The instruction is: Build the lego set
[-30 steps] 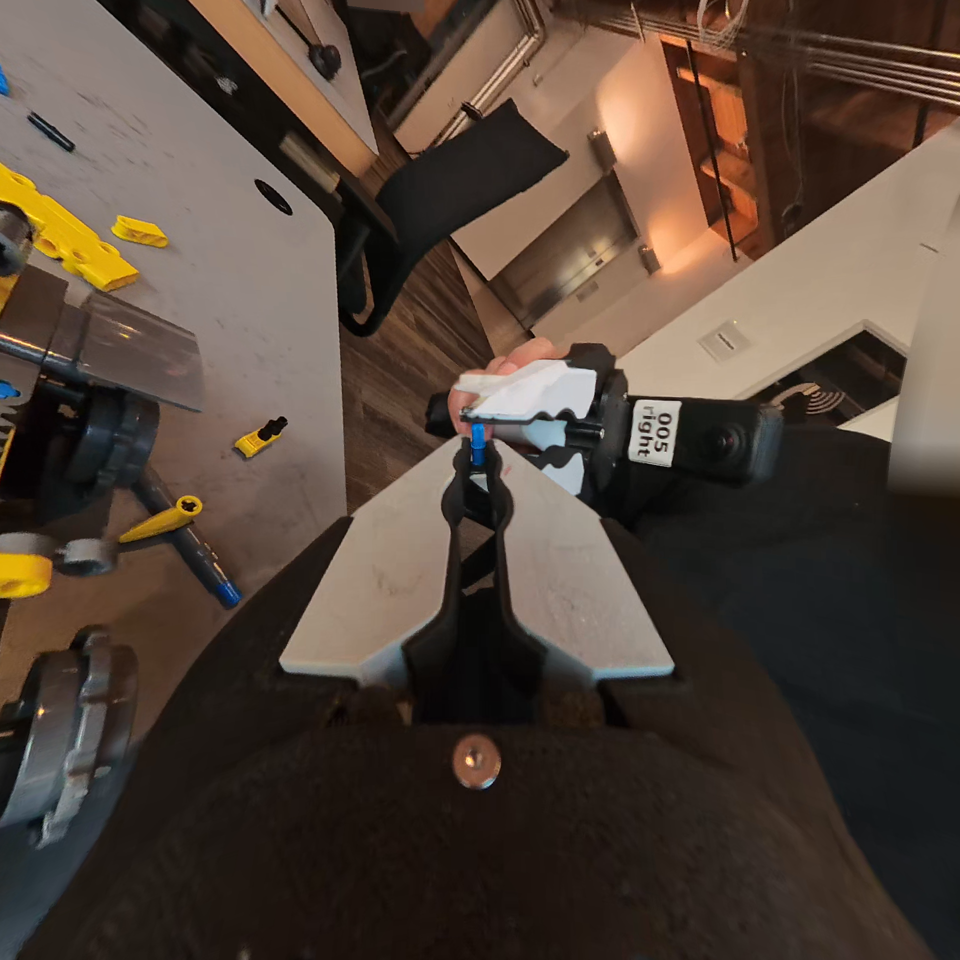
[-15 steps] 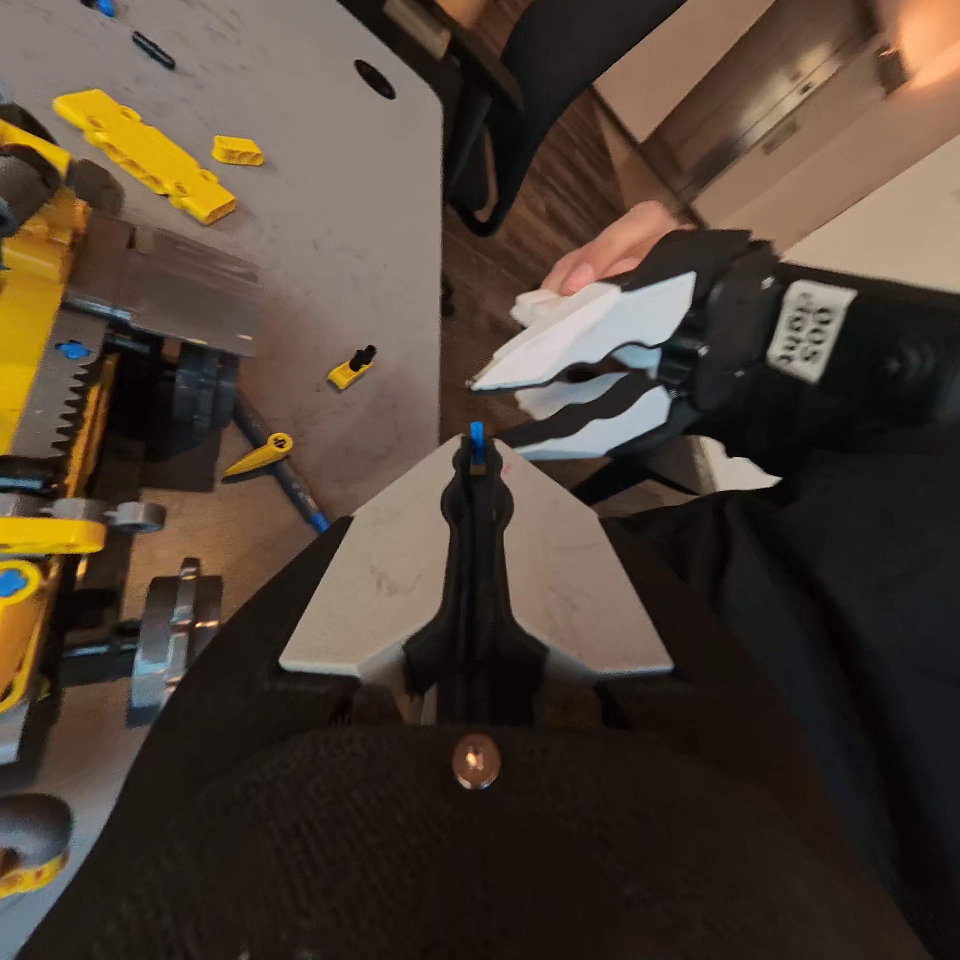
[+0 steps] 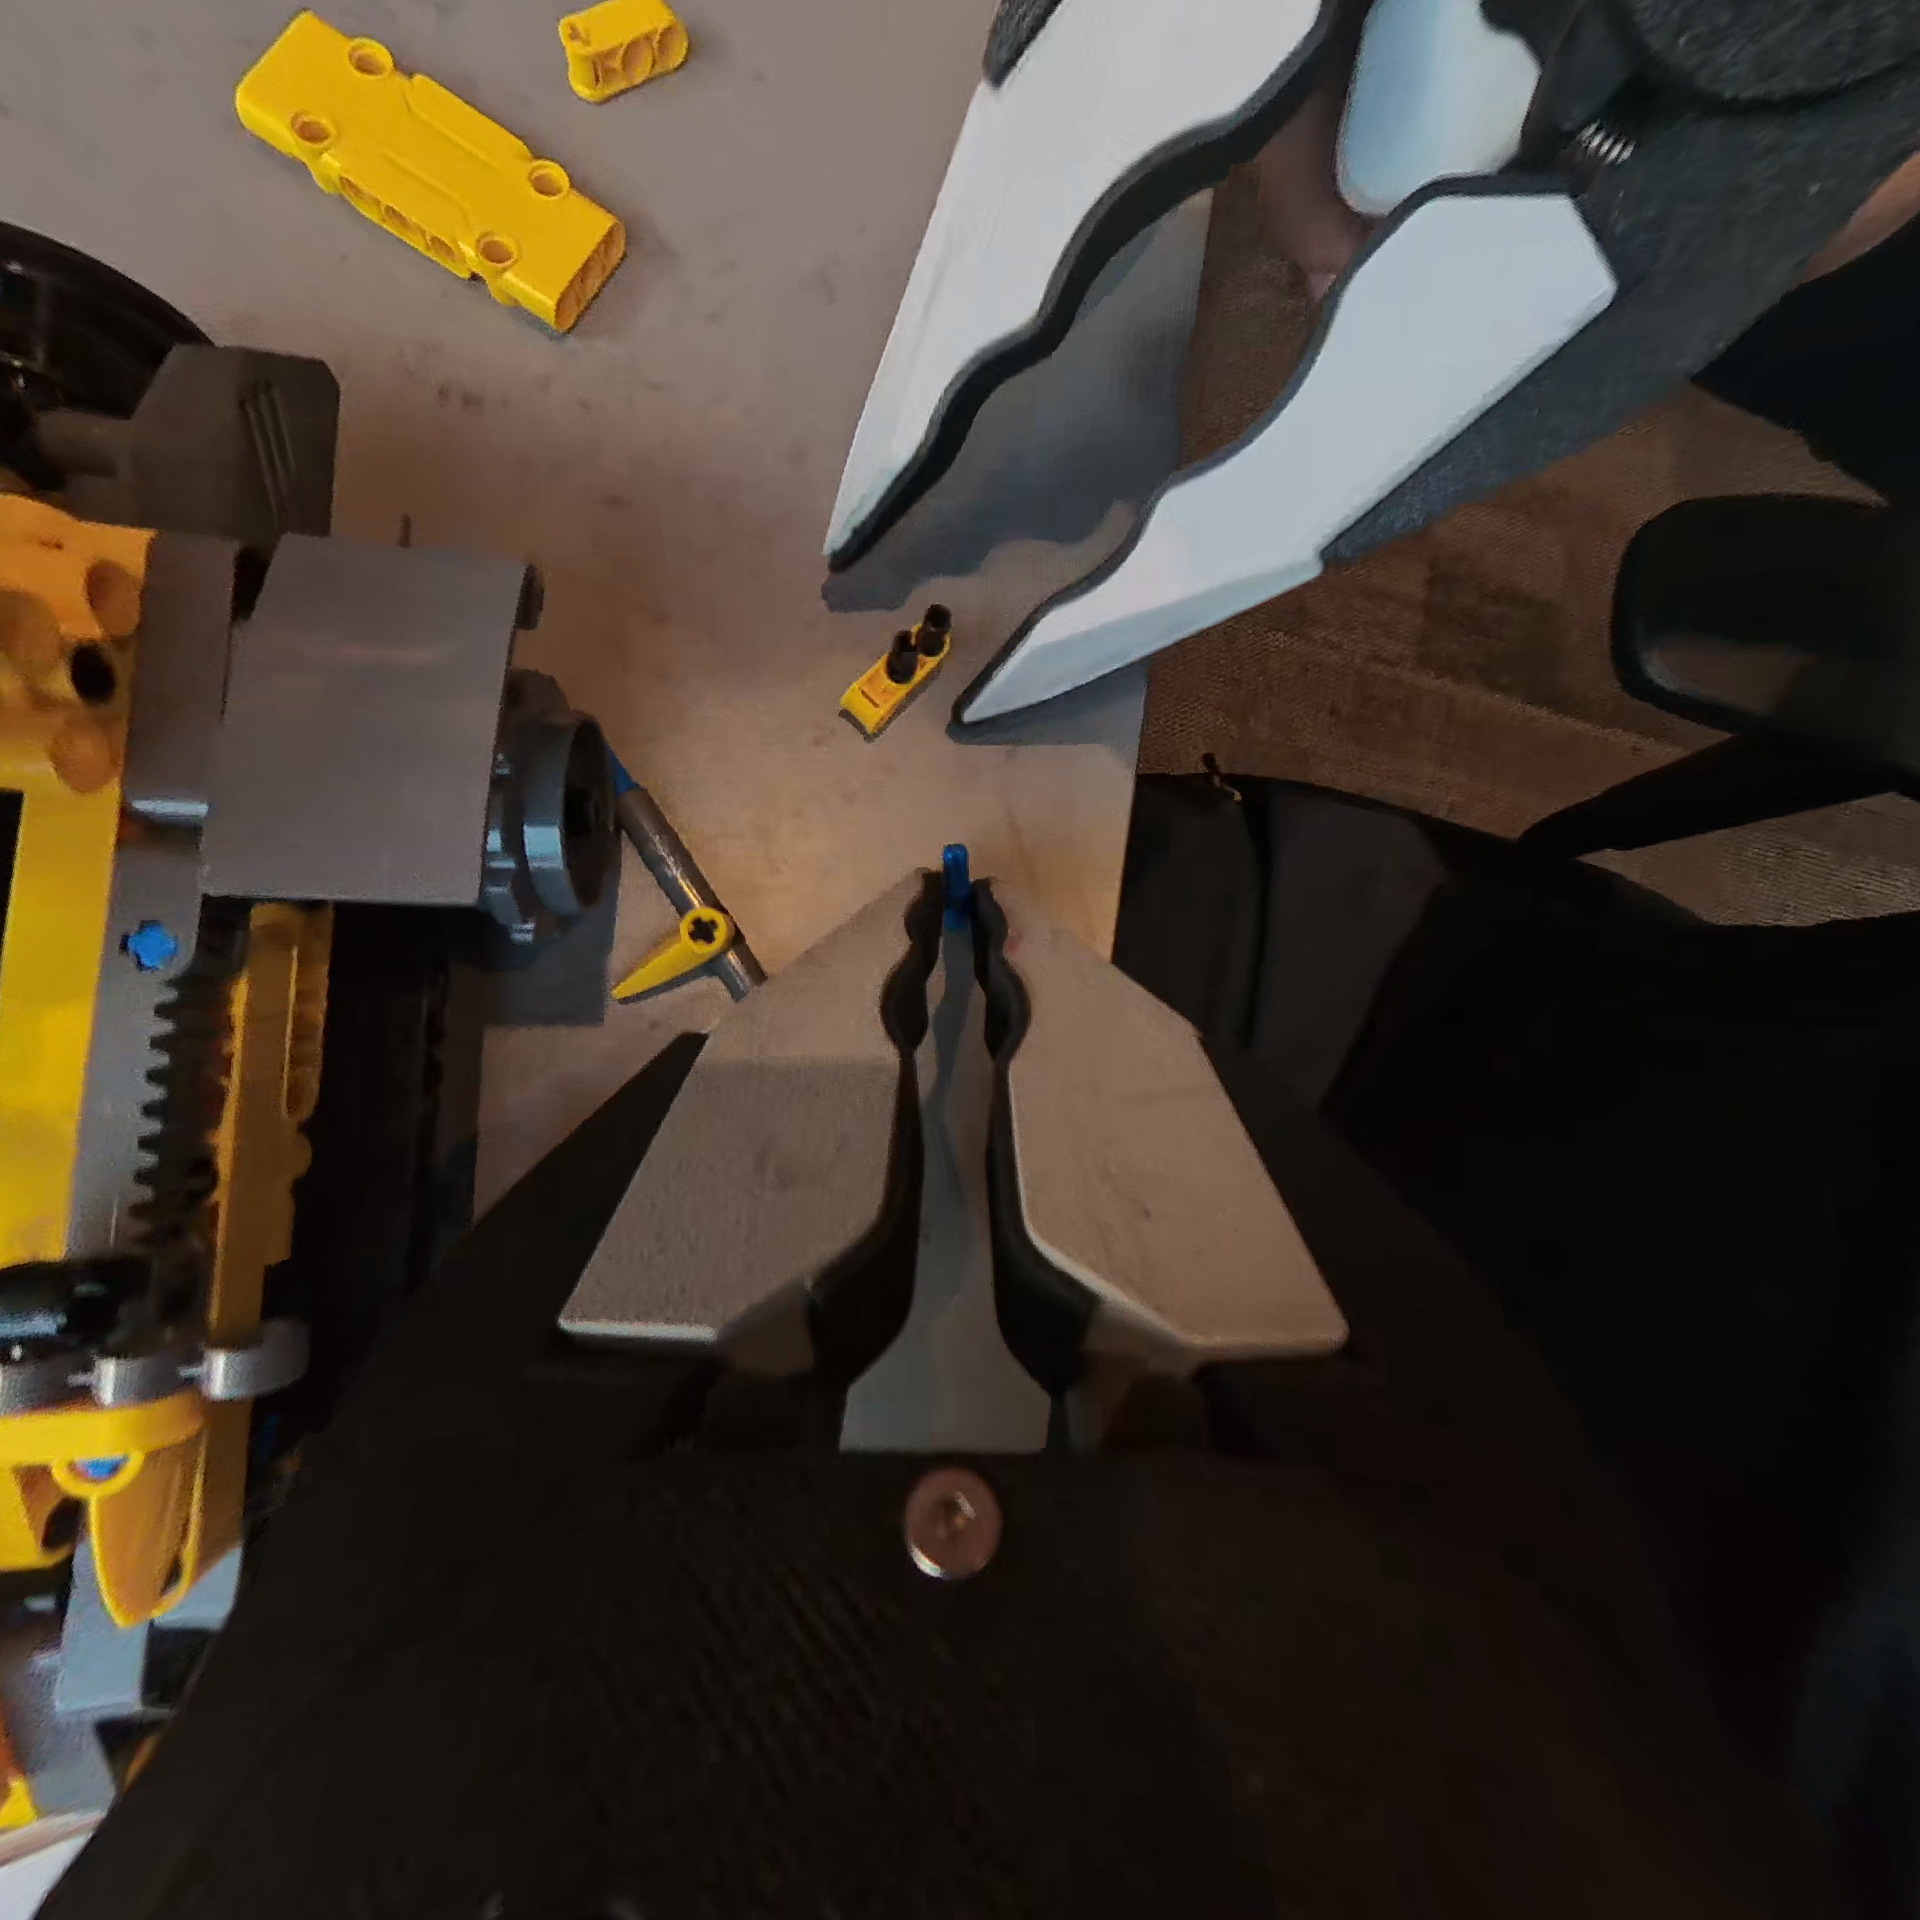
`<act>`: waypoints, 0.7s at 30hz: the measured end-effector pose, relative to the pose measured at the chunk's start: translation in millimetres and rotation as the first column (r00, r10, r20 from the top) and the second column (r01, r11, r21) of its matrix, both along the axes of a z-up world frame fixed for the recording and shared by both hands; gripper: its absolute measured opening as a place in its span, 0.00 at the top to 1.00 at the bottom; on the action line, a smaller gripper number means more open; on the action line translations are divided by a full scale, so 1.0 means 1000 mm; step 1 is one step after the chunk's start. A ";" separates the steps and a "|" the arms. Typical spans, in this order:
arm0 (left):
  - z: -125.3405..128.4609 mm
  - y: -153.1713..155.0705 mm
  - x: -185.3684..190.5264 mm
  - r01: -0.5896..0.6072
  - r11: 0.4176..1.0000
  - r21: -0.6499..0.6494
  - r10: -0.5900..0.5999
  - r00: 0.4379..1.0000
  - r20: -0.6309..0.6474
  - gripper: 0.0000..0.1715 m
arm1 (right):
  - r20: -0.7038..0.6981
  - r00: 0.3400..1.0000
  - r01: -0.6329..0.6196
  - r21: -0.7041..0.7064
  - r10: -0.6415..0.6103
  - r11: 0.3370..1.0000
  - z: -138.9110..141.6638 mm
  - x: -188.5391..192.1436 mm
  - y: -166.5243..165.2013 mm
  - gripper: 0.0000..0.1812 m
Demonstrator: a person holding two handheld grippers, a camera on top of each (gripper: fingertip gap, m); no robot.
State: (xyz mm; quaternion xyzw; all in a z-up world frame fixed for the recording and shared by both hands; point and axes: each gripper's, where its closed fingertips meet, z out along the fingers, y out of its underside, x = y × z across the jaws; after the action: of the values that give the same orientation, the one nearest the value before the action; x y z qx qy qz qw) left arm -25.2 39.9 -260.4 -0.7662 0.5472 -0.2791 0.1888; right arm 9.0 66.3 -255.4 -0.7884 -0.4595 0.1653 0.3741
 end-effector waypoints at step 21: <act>-0.001 0.004 0.010 0.020 0.998 0.051 -0.016 0.997 -0.073 0.97 | 0.044 0.996 0.072 0.066 -0.075 0.995 -0.004 -0.005 -0.004 0.96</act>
State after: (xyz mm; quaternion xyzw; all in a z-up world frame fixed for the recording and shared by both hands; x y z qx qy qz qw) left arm -14.9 43.6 -261.1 -0.7656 0.5676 -0.2386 0.1863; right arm 4.0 62.3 -259.5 -0.7960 -0.4438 0.1181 0.3944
